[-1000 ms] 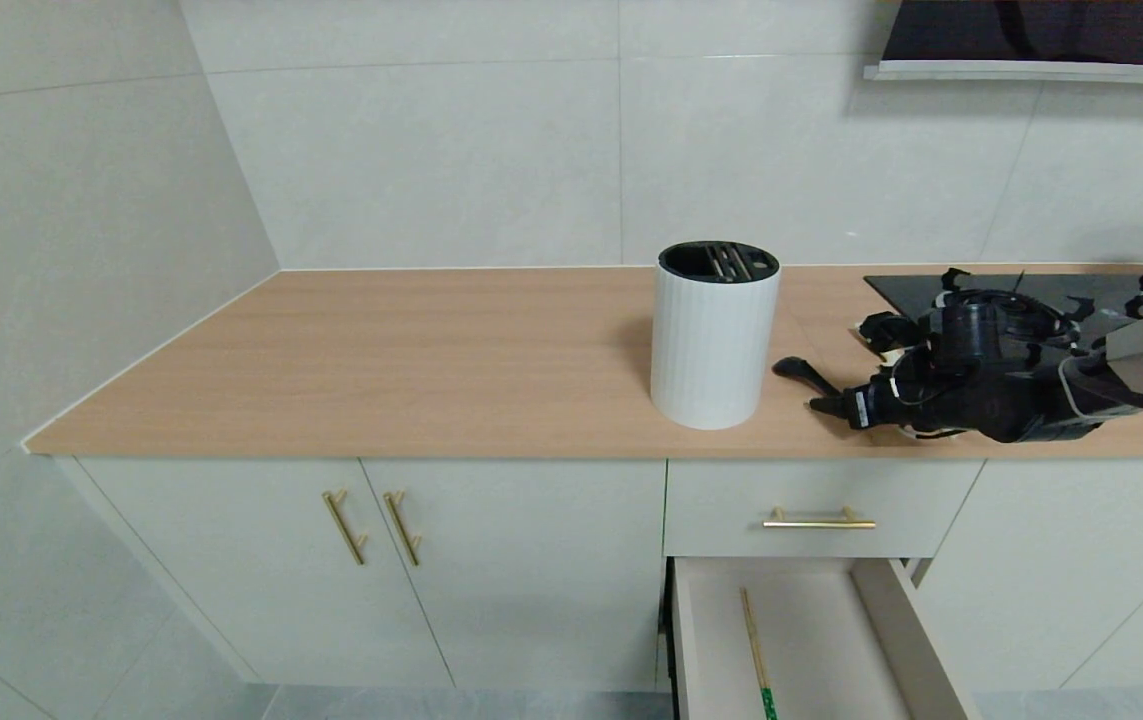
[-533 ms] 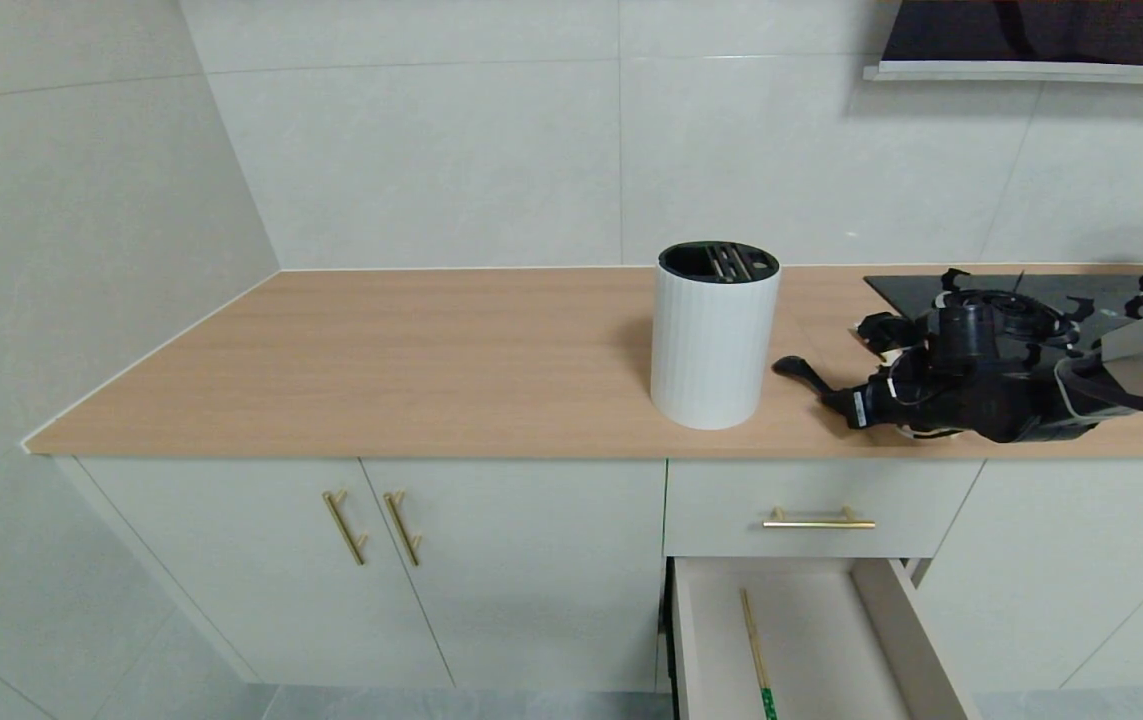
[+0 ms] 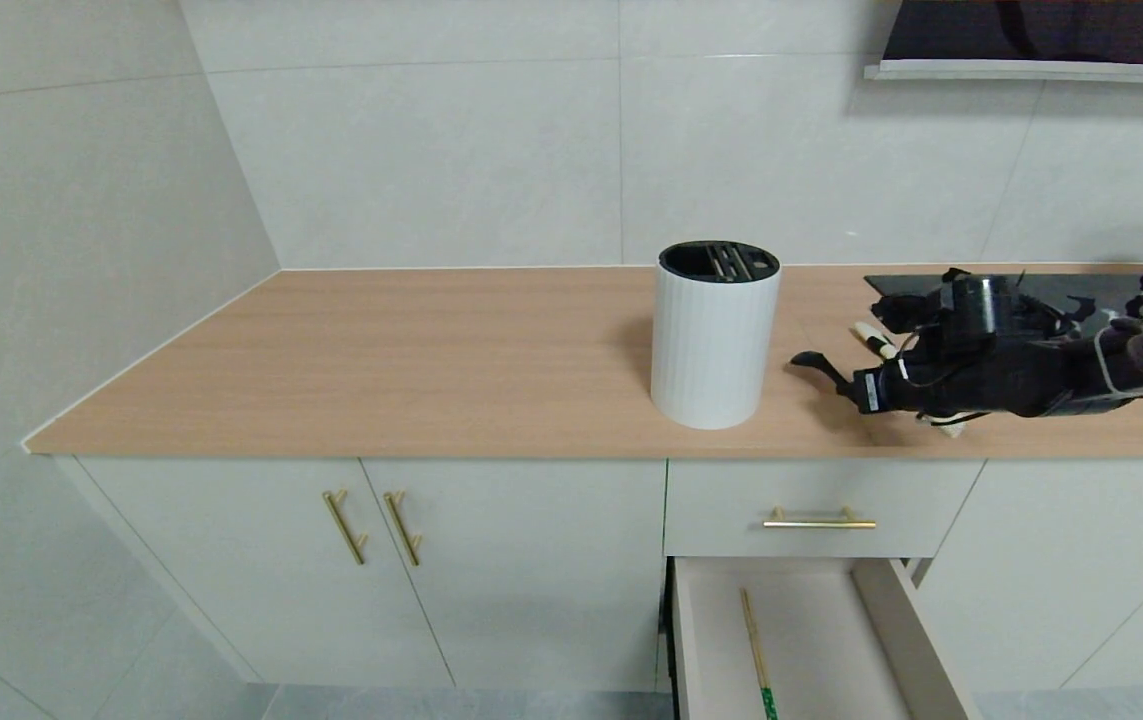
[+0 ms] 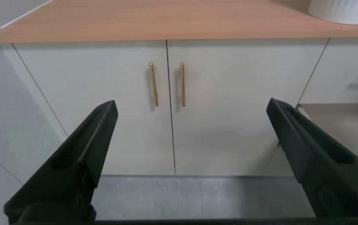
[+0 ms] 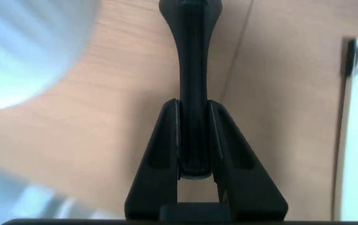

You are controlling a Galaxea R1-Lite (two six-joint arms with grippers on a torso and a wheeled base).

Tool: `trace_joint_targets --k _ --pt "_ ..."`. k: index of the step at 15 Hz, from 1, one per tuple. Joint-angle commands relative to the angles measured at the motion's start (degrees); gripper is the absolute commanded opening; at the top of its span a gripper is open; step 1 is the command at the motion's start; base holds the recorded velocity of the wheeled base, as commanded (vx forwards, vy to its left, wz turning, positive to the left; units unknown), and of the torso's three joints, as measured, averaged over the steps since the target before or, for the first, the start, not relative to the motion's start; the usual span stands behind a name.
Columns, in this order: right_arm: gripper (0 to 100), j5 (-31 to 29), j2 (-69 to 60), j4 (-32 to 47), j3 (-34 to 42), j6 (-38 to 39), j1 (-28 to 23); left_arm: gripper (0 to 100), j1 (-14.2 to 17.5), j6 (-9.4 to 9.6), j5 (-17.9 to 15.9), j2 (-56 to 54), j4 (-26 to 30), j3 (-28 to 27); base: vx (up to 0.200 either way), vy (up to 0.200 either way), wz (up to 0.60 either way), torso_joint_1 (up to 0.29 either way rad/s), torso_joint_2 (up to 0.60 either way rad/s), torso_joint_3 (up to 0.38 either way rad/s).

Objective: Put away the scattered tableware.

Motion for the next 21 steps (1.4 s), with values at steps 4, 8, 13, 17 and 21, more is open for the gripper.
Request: trace_joint_targets --k 4,8,13,17,21 --pt "0 -11.7 -23.2 8.1 16.1 10.4 6.2 100 0.0 0.09 0.0 0.0 0.0 0.0 0.000 0.000 0.00 0.000 0.00 0.000" --pt "0 -11.8 -36.7 7.8 30.0 12.7 9.0 100 0.0 0.09 0.0 0.0 0.0 0.0 0.000 0.000 0.00 0.000 0.00 0.000" --pt "0 -12.4 -40.0 7.6 37.9 13.1 9.5 100 0.0 0.00 0.0 0.0 0.0 0.0 0.000 0.000 0.00 0.000 0.00 0.000" --pt "0 -12.7 -39.3 7.6 41.9 12.7 9.6 100 0.0 0.00 0.0 0.0 0.0 0.0 0.000 0.000 0.00 0.000 0.00 0.000" --pt "0 -12.7 -39.4 7.6 42.2 12.6 9.5 100 0.0 0.00 0.0 0.0 0.0 0.0 0.000 0.000 0.00 0.000 0.00 0.000"
